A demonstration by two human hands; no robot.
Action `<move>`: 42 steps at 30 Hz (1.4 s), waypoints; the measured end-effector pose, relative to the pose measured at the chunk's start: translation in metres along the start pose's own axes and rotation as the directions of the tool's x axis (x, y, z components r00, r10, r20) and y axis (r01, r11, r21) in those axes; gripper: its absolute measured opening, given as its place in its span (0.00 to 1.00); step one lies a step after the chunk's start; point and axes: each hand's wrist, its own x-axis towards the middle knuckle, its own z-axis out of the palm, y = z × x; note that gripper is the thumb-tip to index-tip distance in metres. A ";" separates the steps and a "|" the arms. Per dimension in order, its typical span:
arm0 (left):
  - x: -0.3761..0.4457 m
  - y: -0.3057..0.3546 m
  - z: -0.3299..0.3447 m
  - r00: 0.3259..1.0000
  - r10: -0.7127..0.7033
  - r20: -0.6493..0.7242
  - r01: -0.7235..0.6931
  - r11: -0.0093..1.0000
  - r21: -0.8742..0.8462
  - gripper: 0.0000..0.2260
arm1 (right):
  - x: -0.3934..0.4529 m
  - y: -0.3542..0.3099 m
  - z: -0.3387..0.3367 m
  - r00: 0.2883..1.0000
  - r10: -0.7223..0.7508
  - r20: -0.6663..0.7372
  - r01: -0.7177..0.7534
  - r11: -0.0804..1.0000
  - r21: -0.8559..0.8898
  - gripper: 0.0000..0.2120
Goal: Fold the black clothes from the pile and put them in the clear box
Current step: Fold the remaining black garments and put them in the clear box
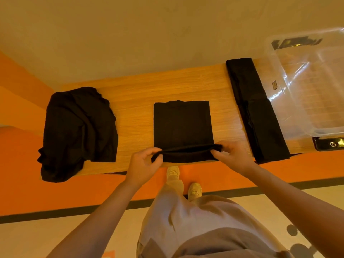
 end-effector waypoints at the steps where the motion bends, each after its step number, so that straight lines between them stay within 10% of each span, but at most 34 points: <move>1: 0.005 0.002 0.000 0.998 -0.066 -0.006 0.066 0.997 -0.028 0.12 | 0.002 -0.002 -0.002 0.999 0.024 -0.024 -0.022 0.998 0.054 0.05; 10: 0.063 -0.008 0.009 0.975 -0.210 -0.079 0.215 0.975 0.063 0.09 | 0.044 -0.008 -0.007 0.945 0.283 -0.161 -0.276 0.959 0.069 0.09; 17: 0.076 -0.026 0.011 0.960 -0.246 -0.137 0.276 0.916 0.292 0.15 | 0.055 -0.009 0.001 0.917 0.295 -0.269 -0.366 0.890 -0.272 0.15; 21: 0.064 -0.028 0.010 0.978 0.061 -0.201 0.071 0.803 0.592 0.17 | 0.045 -0.011 0.007 0.942 0.024 -0.334 -0.209 0.821 -0.531 0.20; 24: 0.050 -0.016 0.031 0.969 0.243 0.044 -0.211 0.717 0.664 0.18 | 0.042 -0.012 0.027 0.941 -0.279 -0.190 0.070 0.714 -0.697 0.21; 28: 0.039 -0.031 0.059 0.915 0.189 0.356 -0.391 0.635 0.667 0.24 | 0.042 0.002 0.063 0.967 -0.221 0.124 0.228 0.544 -0.808 0.27; 42: 0.047 -0.046 0.021 0.940 -0.022 0.340 -0.273 0.551 0.788 0.30 | 0.050 0.021 0.017 0.997 -0.043 0.067 0.079 0.497 -0.864 0.32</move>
